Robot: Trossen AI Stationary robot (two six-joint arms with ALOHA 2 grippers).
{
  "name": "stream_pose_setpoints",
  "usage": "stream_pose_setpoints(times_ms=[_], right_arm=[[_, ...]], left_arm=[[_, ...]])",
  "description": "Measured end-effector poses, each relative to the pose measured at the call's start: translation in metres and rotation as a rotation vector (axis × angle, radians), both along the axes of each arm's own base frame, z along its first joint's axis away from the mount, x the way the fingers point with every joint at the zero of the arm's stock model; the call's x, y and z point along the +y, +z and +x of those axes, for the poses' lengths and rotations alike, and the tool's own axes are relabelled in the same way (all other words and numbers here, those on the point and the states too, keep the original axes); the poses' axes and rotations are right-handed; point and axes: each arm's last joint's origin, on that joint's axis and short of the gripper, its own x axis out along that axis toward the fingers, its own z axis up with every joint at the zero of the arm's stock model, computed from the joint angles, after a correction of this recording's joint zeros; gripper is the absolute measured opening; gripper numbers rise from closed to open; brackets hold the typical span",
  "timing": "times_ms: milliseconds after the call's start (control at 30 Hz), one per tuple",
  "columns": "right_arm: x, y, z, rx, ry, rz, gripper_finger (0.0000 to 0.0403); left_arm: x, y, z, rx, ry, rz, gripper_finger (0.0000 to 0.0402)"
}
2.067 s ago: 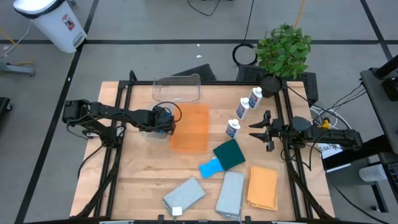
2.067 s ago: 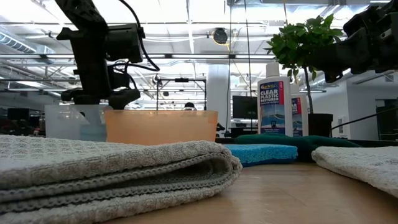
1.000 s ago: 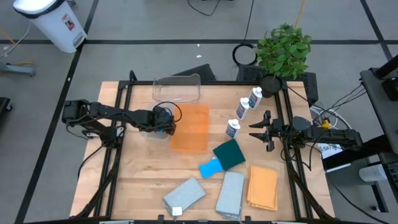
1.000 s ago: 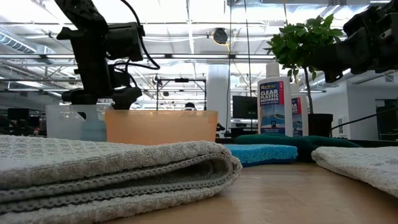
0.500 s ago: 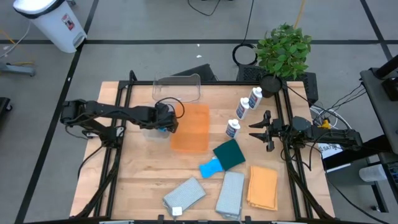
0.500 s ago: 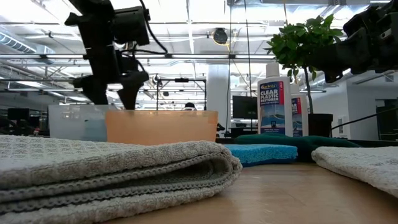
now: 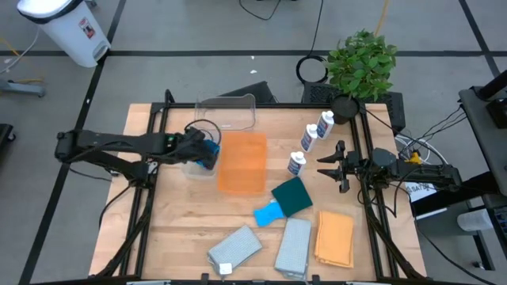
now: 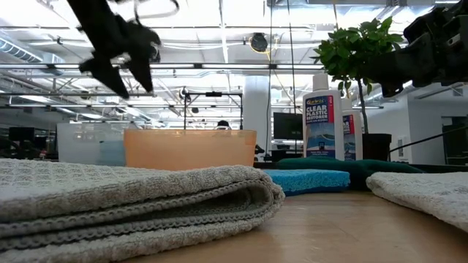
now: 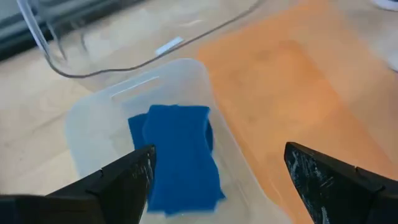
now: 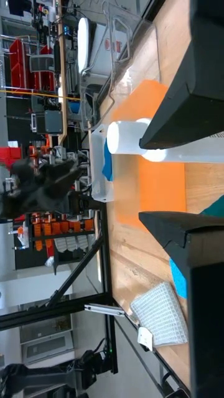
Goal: Pick & Place Kitchen Items
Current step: Put the sponge into the white bin
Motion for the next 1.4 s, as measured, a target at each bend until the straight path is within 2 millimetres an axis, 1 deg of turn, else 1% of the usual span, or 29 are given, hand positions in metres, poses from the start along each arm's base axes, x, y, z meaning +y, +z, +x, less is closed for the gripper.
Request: stream_pose_setpoints(times_ms=[200, 367, 433, 533, 667, 767, 867, 1033, 1167, 1300, 1400], right_arm=[[0.0, 0.0, 0.0, 0.0, 0.0, 0.0, 0.0146], [0.0, 0.0, 0.0, 0.0, 0.0, 0.0, 0.0146], [0.0, 0.0, 0.0, 0.001, 0.0, 0.0, 0.0146], [0.0, 0.0, 0.0, 0.001, 0.0, 0.0, 0.0146], [0.0, 0.0, 0.0, 0.002, 0.0, 0.0, 0.0146], [0.0, 0.0, 0.0, 0.002, 0.0, 0.0, 0.0146], [0.0, 0.0, 0.0, 0.002, 0.0, 0.0, 0.0146], [0.0, 0.0, 0.0, 0.002, 0.0, 0.0, 0.0146], [0.0, 0.0, 0.0, 0.002, 0.0, 0.0, 0.0146], [0.0, 0.0, 0.0, 0.002, 0.0, 0.0, 0.0146], [0.0, 0.0, 0.0, 0.002, 0.0, 0.0, 0.0146]], left_arm=[[-0.031, 0.017, -0.015, -0.075, -0.155, 0.081, 0.0362], [-0.054, 0.02, -0.03, -0.143, -0.218, 0.175, 0.0357], [-0.06, 0.018, -0.038, -0.149, -0.238, 0.202, 0.0353], [-0.068, 0.013, -0.043, -0.196, -0.264, 0.23, 0.0348], [-0.076, -0.002, -0.047, -0.25, -0.331, 0.262, 0.0341], [-0.079, -0.015, -0.047, -0.286, -0.405, 0.289, 0.0335], [-0.079, -0.023, -0.049, -0.331, -0.496, 0.312, 0.0327], [-0.075, -0.021, -0.057, -0.437, -0.629, 0.387, 0.031], [-0.065, -0.017, -0.071, -0.495, -0.649, 0.447, 0.0297], [-0.056, -0.02, -0.084, -0.541, -0.673, 0.47, 0.0285], [-0.054, -0.027, -0.09, -0.596, -0.731, 0.48, 0.0277]])
